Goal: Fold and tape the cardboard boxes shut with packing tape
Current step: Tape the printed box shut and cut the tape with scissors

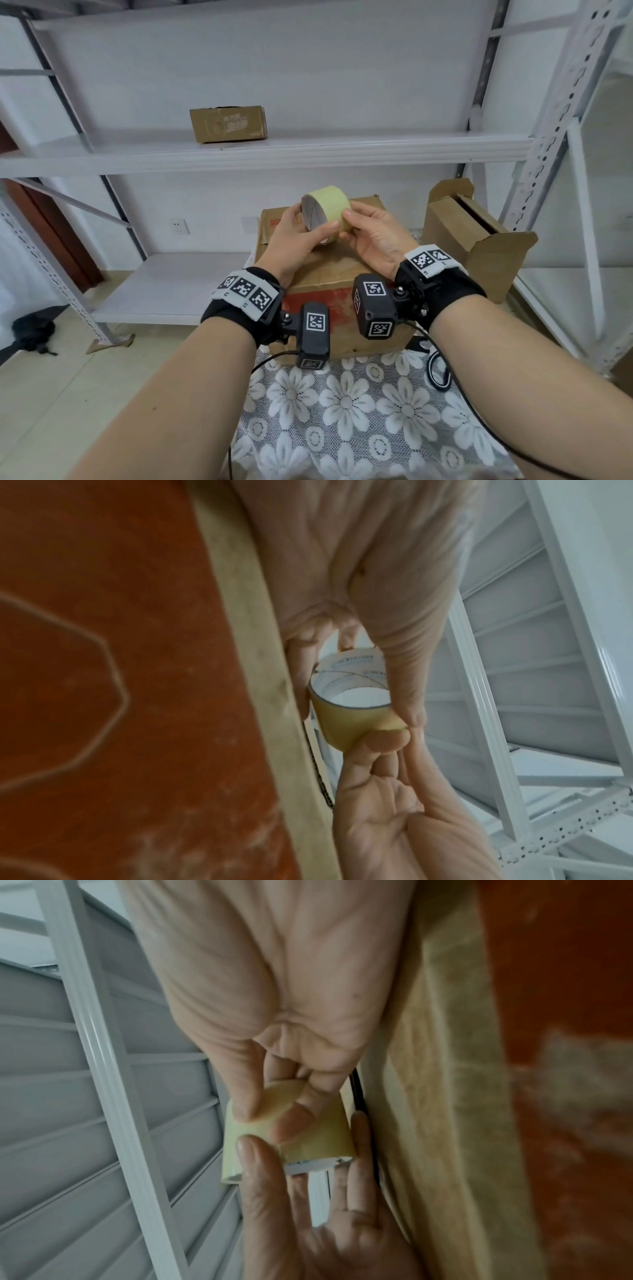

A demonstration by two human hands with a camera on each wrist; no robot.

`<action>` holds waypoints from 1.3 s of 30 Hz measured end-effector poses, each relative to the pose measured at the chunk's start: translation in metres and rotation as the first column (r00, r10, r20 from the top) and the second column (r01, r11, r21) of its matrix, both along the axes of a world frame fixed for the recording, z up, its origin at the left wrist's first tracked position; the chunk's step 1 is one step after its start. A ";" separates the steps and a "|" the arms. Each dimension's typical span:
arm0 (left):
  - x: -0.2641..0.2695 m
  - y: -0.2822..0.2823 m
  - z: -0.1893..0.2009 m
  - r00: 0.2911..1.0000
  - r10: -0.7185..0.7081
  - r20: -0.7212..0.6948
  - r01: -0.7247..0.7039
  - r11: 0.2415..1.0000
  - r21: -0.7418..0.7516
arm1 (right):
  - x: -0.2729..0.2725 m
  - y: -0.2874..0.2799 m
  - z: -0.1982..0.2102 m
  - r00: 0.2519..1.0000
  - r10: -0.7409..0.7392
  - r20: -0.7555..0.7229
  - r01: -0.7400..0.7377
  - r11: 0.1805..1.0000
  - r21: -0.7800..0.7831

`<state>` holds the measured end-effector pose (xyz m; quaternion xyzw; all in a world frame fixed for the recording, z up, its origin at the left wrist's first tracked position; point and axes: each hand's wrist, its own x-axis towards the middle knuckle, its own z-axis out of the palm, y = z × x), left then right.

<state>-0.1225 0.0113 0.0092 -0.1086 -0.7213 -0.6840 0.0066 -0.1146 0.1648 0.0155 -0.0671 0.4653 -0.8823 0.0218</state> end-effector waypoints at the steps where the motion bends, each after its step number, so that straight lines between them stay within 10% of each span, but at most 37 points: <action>1: 0.000 0.000 0.001 1.000 -0.005 -0.001 0.005 1.000 -0.003 | 0.000 0.000 0.000 1.000 0.015 -0.010 -0.015 1.000 0.000; 39: 0.003 0.004 -0.005 0.967 0.021 -0.253 -0.063 0.985 -0.160 | -0.006 -0.009 -0.002 0.996 -0.045 0.078 0.030 0.982 0.185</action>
